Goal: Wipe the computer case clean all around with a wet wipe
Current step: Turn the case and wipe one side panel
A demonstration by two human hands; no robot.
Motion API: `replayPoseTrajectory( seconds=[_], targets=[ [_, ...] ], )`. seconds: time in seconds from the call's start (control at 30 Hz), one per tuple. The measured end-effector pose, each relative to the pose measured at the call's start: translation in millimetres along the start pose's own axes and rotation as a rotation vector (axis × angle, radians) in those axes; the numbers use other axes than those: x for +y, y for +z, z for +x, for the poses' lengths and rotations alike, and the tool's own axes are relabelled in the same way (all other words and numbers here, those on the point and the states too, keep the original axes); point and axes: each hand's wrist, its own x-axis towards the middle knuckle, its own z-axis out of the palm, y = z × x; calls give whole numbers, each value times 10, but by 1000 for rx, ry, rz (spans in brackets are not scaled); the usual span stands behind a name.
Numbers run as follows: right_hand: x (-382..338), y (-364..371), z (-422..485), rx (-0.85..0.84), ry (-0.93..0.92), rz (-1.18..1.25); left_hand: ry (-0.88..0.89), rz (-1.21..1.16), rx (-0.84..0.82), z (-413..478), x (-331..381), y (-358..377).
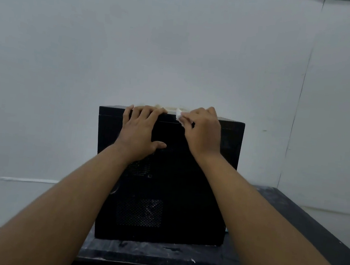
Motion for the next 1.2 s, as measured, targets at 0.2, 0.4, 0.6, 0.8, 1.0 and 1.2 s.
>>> replayPoseTrajectory(
  seconds=[0.2, 0.4, 0.6, 0.8, 1.0, 1.2],
  targets=[
    [102, 70, -347, -57, -194, -69, -26, 3, -18, 3, 56, -20],
    [280, -123, -241, 73, -106, -110, -71, -19, -18, -5, 154, -7],
    [-10, 30, -94, -87, -318, -120, -64, -5, -26, -25, 122, -32],
    [294, -111, -445, -53, -289, -191, -97, 73, -92, 21, 227, -76],
    [191, -200, -54, 85, 30, -73, -151, 77, -90, 33, 329, -49],
    [24, -81, -450, -80, -152, -62, -157, 188, -120, 37, 442, -68]
  ],
)
